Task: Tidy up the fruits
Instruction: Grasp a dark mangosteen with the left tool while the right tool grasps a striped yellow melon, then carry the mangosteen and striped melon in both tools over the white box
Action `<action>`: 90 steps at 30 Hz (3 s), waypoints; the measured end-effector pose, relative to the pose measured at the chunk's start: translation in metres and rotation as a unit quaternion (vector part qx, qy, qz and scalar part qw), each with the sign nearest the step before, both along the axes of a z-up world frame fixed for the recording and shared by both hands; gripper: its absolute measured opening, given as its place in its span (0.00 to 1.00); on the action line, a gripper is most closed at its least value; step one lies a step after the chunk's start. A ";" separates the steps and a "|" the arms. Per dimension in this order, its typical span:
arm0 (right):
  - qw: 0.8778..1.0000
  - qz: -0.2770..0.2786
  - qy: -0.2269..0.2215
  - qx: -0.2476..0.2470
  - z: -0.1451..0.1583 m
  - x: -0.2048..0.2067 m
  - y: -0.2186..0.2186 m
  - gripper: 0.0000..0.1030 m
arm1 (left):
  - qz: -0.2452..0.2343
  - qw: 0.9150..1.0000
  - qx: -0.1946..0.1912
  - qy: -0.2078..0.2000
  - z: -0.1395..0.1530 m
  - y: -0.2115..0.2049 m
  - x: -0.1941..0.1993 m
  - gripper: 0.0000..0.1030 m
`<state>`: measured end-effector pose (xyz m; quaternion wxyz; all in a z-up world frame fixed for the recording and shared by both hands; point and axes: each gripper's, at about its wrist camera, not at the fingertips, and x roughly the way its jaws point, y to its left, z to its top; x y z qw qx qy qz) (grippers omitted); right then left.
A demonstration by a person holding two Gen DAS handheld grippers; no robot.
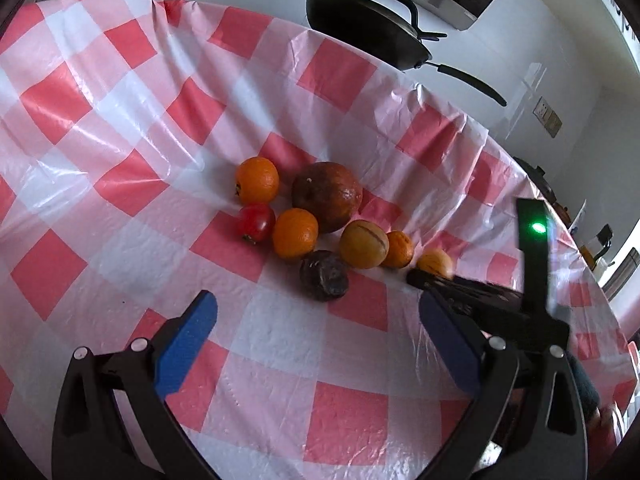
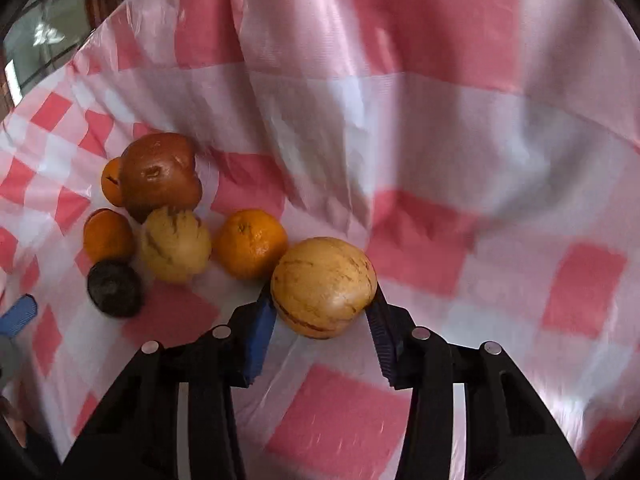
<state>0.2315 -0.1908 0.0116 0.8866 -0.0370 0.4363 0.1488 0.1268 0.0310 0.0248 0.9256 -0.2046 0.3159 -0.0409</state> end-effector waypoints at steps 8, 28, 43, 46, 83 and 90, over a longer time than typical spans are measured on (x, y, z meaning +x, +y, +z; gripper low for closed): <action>0.986 -0.078 -0.036 0.143 0.007 -0.061 -0.048 0.43 | -0.023 0.998 0.062 0.015 0.001 -0.022 0.006 0.98; 0.972 -0.085 -0.011 0.221 0.000 -0.054 -0.066 0.43 | -0.015 0.977 0.176 0.118 -0.016 -0.044 0.067 0.39; 0.962 -0.107 -0.029 0.248 0.002 -0.059 -0.080 0.43 | 0.028 0.988 0.154 0.009 0.020 -0.014 -0.048 0.39; 0.964 -0.112 -0.029 0.239 0.007 -0.080 -0.073 0.43 | 0.043 0.989 0.139 0.005 0.025 0.004 -0.077 0.39; 0.935 0.343 0.010 0.092 0.014 -0.446 0.269 0.43 | 0.207 0.964 0.163 0.033 0.001 0.232 -0.421 0.39; 0.899 0.434 -0.002 0.059 0.009 -0.497 0.311 0.43 | 0.263 0.950 0.149 0.075 -0.024 0.278 -0.468 0.39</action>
